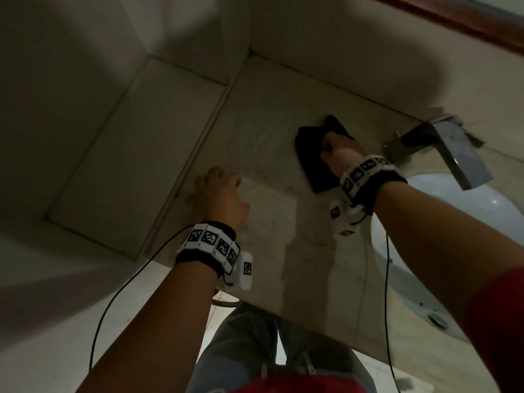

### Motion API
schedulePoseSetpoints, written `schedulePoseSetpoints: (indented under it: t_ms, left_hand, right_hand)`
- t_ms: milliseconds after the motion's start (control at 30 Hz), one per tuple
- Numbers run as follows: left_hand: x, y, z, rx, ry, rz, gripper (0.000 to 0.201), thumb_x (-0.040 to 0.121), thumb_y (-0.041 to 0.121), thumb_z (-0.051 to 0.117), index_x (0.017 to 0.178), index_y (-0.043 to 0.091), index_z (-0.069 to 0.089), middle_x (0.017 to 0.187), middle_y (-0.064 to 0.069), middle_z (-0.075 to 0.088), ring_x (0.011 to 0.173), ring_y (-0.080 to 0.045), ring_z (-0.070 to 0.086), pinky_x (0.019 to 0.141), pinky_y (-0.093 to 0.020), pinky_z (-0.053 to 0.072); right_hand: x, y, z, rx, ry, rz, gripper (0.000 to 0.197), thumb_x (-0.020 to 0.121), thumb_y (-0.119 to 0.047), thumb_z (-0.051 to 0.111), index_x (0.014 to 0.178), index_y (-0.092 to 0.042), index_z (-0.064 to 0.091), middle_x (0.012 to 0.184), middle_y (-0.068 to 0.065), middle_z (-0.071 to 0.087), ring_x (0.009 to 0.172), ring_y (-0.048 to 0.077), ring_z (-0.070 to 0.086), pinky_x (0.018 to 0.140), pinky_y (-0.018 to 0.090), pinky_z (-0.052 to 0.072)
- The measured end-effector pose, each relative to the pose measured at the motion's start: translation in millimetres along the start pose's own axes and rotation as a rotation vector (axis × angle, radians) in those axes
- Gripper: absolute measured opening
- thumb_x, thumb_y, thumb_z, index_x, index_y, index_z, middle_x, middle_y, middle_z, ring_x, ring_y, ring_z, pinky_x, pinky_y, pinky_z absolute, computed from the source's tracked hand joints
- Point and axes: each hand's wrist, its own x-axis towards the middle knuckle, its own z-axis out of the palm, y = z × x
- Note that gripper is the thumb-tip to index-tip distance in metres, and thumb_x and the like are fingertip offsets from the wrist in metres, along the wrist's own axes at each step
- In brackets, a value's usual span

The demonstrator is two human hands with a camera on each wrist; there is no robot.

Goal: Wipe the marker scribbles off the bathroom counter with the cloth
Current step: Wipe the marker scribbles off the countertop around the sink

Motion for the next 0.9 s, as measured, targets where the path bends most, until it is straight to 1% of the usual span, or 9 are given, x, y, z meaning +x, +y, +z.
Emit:
schedulePoseSetpoints:
  t_ms: [67,133,233,333,467,600,700,833,900]
  left_hand:
    - [-1.2,-0.1,-0.6,0.004,-0.005,0.001,0.050,0.072,0.037,0.074,0.118,0.036,0.055,0.141,0.000,0.035,0.124,-0.029,0.032,0.088,-0.050,0.039]
    - [-1.2,-0.2,-1.4,0.010,-0.009,0.010,0.050,0.072,0.037,0.073,0.117,0.035,0.055,0.139,-0.001,0.036,0.123,-0.030,0.033,0.087,-0.049,0.039]
    - [-0.2,0.3,-2.6,0.014,-0.013,0.001,0.049,0.070,0.038,0.074,0.115,0.035,0.056,0.134,-0.002,0.038,0.121,-0.030,0.034,0.084,-0.047,0.039]
    - [2.7,2.9,-2.8,0.016,-0.028,-0.009,0.052,0.069,0.037,0.075,0.117,0.033,0.054,0.131,-0.003,0.038,0.120,-0.030,0.034,0.082,-0.048,0.039]
    - [8.9,7.9,-7.5,0.081,-0.092,-0.041,0.066,0.071,0.041,0.073,0.130,0.033,0.043,0.137,-0.005,0.032,0.124,-0.034,0.031,0.085,-0.055,0.042]
    - [14.6,12.5,-9.2,0.092,-0.095,-0.069,0.055,0.077,0.041,0.065,0.127,0.033,0.045,0.137,-0.006,0.033,0.125,-0.036,0.030,0.086,-0.055,0.041]
    - [16.7,10.5,-7.4,0.083,-0.085,-0.081,0.052,0.077,0.040,0.065,0.125,0.035,0.046,0.140,-0.004,0.029,0.126,-0.035,0.028,0.086,-0.053,0.041]
    - [21.5,6.2,-6.1,0.080,-0.101,-0.085,0.056,0.074,0.042,0.065,0.127,0.039,0.044,0.143,-0.001,0.027,0.127,-0.034,0.028,0.088,-0.055,0.041]
    - [23.8,7.3,-5.7,0.090,-0.107,-0.093,0.056,0.075,0.042,0.065,0.127,0.040,0.044,0.142,-0.001,0.027,0.127,-0.034,0.028,0.086,-0.055,0.042]
  right_hand:
    - [-13.5,0.0,5.6,-0.014,0.006,-0.025,0.014,0.092,-0.015,0.054,0.105,-0.010,0.053,0.092,0.008,0.050,0.078,0.027,0.049,0.066,0.031,0.034]
    - [-36.1,6.1,14.3,-0.025,-0.016,-0.057,0.010,0.090,-0.015,0.055,0.100,-0.011,0.052,0.090,0.007,0.049,0.080,0.028,0.051,0.066,0.031,0.033]
    - [-76.9,22.6,28.0,-0.032,-0.059,-0.075,0.008,0.088,-0.016,0.057,0.093,-0.016,0.050,0.091,0.007,0.052,0.083,0.028,0.054,0.069,0.032,0.037]
    - [-98.6,32.0,35.1,-0.029,-0.032,-0.080,0.008,0.088,-0.017,0.056,0.095,-0.014,0.054,0.094,0.009,0.056,0.082,0.030,0.056,0.068,0.034,0.040]
    - [-84.9,33.8,32.4,-0.013,-0.021,-0.060,0.011,0.089,-0.019,0.055,0.099,-0.014,0.054,0.098,0.009,0.056,0.087,0.029,0.056,0.074,0.036,0.044]
    - [-55.2,37.5,22.3,0.005,0.003,-0.055,0.009,0.090,-0.018,0.054,0.097,-0.015,0.050,0.095,0.007,0.050,0.087,0.030,0.053,0.071,0.032,0.038]
    - [-31.5,36.1,8.4,0.003,-0.008,-0.055,0.012,0.091,-0.016,0.054,0.102,-0.011,0.052,0.100,0.012,0.053,0.086,0.029,0.051,0.070,0.031,0.034]
    - [-2.1,28.5,-8.1,-0.011,-0.020,-0.066,0.014,0.093,-0.013,0.052,0.105,-0.008,0.053,0.105,0.015,0.055,0.091,0.031,0.052,0.072,0.034,0.037]
    - [15.1,23.2,-16.4,-0.028,-0.030,-0.051,0.018,0.095,-0.014,0.051,0.112,-0.007,0.054,0.110,0.016,0.056,0.096,0.033,0.053,0.075,0.033,0.038]
